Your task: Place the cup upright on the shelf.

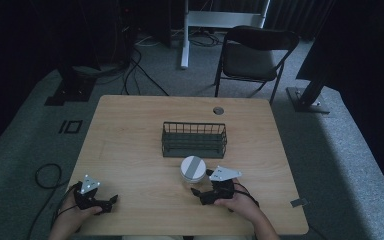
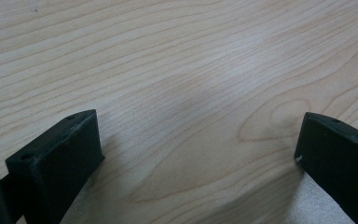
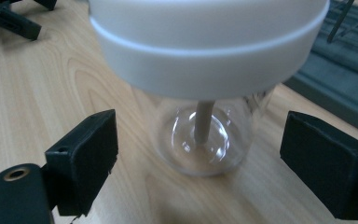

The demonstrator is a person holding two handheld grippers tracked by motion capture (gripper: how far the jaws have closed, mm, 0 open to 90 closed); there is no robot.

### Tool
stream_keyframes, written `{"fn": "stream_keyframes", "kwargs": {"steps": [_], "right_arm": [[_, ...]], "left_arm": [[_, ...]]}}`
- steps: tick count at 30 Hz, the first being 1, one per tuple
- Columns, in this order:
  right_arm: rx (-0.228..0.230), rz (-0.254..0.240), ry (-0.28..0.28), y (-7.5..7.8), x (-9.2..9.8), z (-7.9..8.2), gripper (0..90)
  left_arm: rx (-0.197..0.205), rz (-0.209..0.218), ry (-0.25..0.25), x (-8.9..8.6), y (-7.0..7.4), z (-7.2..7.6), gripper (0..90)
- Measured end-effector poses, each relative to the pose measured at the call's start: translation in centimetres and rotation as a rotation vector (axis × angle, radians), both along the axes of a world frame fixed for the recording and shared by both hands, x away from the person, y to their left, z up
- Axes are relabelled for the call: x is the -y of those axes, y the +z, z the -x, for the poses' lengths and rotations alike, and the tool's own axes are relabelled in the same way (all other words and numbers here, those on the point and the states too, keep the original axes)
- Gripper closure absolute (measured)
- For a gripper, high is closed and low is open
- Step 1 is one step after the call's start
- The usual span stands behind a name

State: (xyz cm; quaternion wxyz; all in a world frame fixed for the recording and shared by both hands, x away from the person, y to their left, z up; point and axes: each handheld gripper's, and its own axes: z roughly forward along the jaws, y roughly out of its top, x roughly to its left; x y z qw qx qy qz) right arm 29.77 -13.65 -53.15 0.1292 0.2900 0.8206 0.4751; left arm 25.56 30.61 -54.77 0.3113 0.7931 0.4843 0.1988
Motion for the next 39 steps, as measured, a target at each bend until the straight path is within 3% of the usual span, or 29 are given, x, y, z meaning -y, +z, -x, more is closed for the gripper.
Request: {"fn": "stream_keyframes", "kwargs": {"steps": [11,18,25,39], "right_arm": [[0.029,-0.022,-0.032,-0.1,-1.3,0.3,11.0],[-0.012,-0.071,-0.170,-0.7,-2.4,0.9,10.7],[0.042,-0.072,-0.246,-0.9,-3.7,1.0,10.7],[0.068,-0.098,-0.364,-1.0,-4.9,0.9,10.7]], "left_arm": [[0.000,0.000,0.000,0.0,0.0,0.0,0.7],[0.000,0.000,0.000,0.0,0.0,0.0,0.7],[0.000,0.000,0.000,0.0,0.0,0.0,0.7],[0.000,0.000,0.001,0.0,0.0,0.0,0.7]]}}
